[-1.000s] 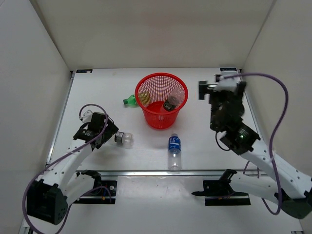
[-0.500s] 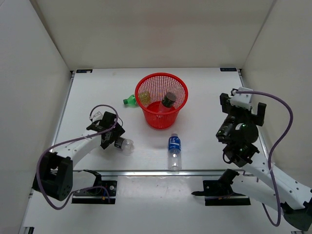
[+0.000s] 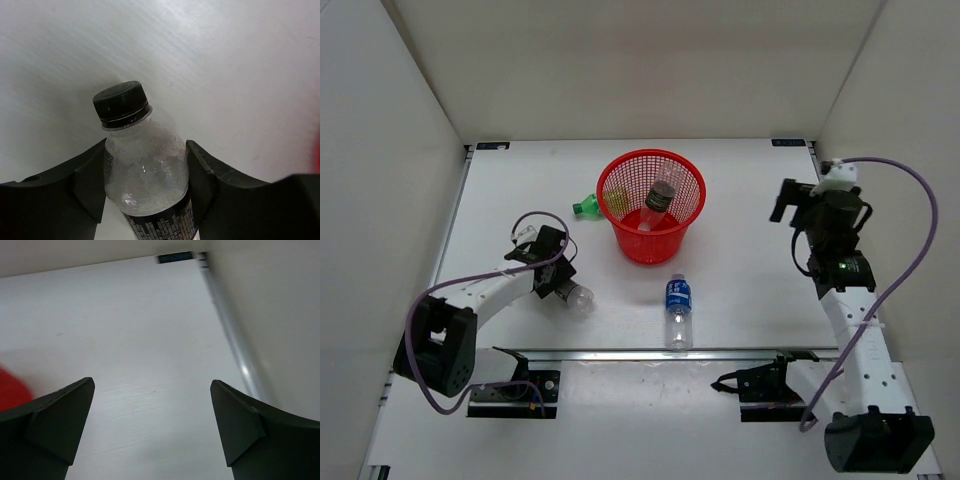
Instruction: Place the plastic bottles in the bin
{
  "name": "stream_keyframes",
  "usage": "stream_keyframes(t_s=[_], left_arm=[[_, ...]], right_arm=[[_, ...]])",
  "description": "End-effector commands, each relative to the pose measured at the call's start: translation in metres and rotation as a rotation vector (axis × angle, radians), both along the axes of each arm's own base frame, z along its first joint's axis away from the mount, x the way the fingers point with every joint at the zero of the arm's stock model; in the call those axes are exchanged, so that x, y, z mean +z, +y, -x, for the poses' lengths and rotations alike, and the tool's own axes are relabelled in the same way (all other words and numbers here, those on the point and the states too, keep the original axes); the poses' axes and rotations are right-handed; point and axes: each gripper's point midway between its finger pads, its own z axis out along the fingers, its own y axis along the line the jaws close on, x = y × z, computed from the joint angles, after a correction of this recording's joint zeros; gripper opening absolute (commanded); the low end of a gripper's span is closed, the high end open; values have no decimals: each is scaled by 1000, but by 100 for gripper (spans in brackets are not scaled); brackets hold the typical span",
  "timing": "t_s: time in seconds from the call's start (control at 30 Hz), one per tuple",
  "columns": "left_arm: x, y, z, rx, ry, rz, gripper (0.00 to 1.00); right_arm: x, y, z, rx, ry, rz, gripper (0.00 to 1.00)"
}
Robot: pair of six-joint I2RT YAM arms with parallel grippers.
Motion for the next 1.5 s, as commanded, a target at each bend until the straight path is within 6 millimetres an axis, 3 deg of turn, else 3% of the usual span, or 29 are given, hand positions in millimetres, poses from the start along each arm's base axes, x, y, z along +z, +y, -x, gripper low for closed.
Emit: stream_keyframes(t_s=[0.0,0.13,0.23,0.27,0.3,0.33,0.37,0.4,0.43,0.5,0.53,0.6,0.7,0.73,0.77,0.8,0.83,0.87,0.93,1.03,1.17,1.27,1.37,1.43,1.47], left_arm=[[46,-6,-28,-38,-102,-27,18],[101,10,-39,-31,-210,-58,19],[166,11,-50,-44,-370,-34,17],[192,10,-57,-52,-435,-43,18],[233,7,-63,-52,-531,-32,18],[266,-5,-69,-84,-602,-35,20],[281,-13,-74,-118,-639,-44,20],[316,-30,-77,-147,-728,-21,21],[325,-48,-79,-205,-755,-30,23],[373,-76,-90,-238,-882,9,23],[382,-95,-99,-279,-904,13,23],[387,-121,-112,-332,-903,20,23],[356,-164,-139,-411,-827,-2,28],[358,-171,-141,-429,-832,-4,33],[344,-179,-148,-442,-805,-17,38],[342,-187,-151,-463,-795,-12,40],[341,-193,-152,-477,-783,-11,49],[341,-196,-153,-494,-763,-15,73],[338,-201,-152,-515,-748,-26,99],[348,-197,-144,-516,-778,-20,99],[376,-177,-124,-517,-828,-11,98],[398,-143,-104,-475,-838,-69,99],[376,-87,-90,-380,-739,-159,99],[324,-47,-75,-326,-584,-207,99],[320,-20,-68,-252,-573,-213,99]], right_arm=[[12,59,1,166,-11,-40,100],[11,60,3,167,-3,-54,99],[13,47,8,157,-24,-109,100],[12,44,9,173,-28,-124,99],[13,42,11,174,-33,-137,99],[6,39,11,167,-15,-146,99],[4,37,13,164,-12,-146,99],[3,39,13,173,-7,-148,100],[-1,41,13,171,5,-152,99],[-11,54,14,205,39,-164,99],[-21,63,15,227,72,-171,99],[-32,81,20,256,111,-201,99],[-53,107,29,315,170,-202,99],[-56,117,34,342,181,-212,99],[-58,120,35,345,186,-217,99],[-62,130,39,380,207,-225,99],[-65,140,44,407,224,-239,99],[-69,147,47,422,245,-235,99],[-78,155,52,430,272,-228,99],[-83,163,59,452,291,-218,99],[-88,165,63,456,317,-213,99],[-89,173,69,487,332,-219,99],[-98,188,79,529,366,-227,100],[-106,205,88,565,396,-230,99],[-108,213,92,582,404,-241,99]])
